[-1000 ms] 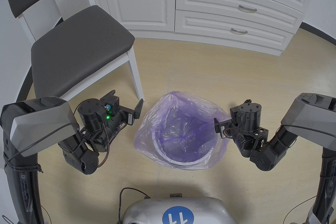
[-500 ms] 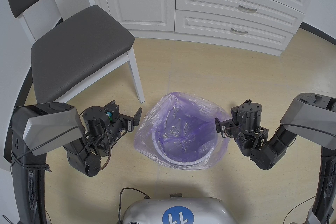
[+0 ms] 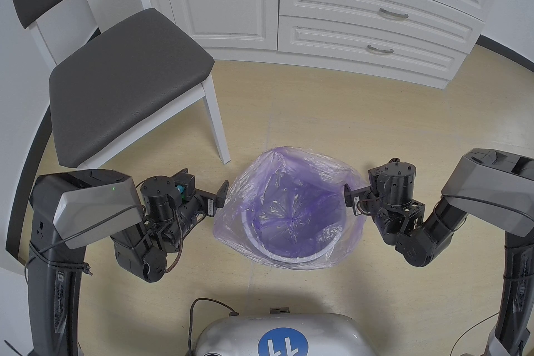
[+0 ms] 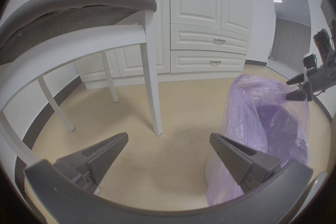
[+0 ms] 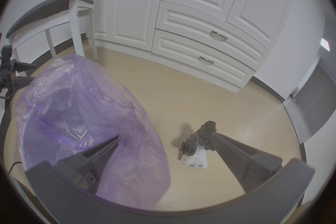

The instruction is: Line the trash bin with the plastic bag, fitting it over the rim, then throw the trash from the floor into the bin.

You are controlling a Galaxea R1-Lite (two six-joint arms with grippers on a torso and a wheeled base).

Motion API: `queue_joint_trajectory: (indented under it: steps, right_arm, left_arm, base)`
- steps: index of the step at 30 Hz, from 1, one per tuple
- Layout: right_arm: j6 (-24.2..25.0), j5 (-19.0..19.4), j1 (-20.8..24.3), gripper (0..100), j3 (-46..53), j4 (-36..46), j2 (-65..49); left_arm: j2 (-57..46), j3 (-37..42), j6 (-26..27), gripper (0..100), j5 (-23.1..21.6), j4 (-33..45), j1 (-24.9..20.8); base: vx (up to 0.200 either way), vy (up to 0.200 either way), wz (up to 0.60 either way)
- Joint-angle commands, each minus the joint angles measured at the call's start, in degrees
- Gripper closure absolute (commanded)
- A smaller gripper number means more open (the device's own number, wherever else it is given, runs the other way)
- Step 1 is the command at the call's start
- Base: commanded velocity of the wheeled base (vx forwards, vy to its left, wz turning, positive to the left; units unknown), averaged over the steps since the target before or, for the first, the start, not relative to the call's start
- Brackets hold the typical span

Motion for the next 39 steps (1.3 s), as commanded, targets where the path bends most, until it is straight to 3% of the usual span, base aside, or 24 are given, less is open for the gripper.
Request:
queue_joint_trajectory:
  steps: [1,9,21,39]
  right_arm:
    - [0.16,0.00,-0.29,0,-0.90,-0.04,1.87]
    - [-0.02,0.00,-0.73,0,-2.74,-2.76,3.63]
    - [-0.11,0.26,-0.73,0,-3.18,-4.34,3.80]
    - [0.33,0.26,-3.45,0,-10.83,-6.28,9.52]
  left_arm:
    - [1.74,-1.27,-0.11,0,0.13,-0.19,-0.19]
    - [-2.92,1.28,-0.38,0,0.04,-0.89,-0.54]
    - [-4.41,6.02,-1.43,0,0.13,-0.89,-7.58]
    - [3.06,-3.82,-1.43,0,0.92,-0.45,-1.60]
  base:
    - [0.000,0.000,0.00]
    - [0.000,0.000,0.00]
    - [0.000,0.000,0.00]
    - [0.000,0.000,0.00]
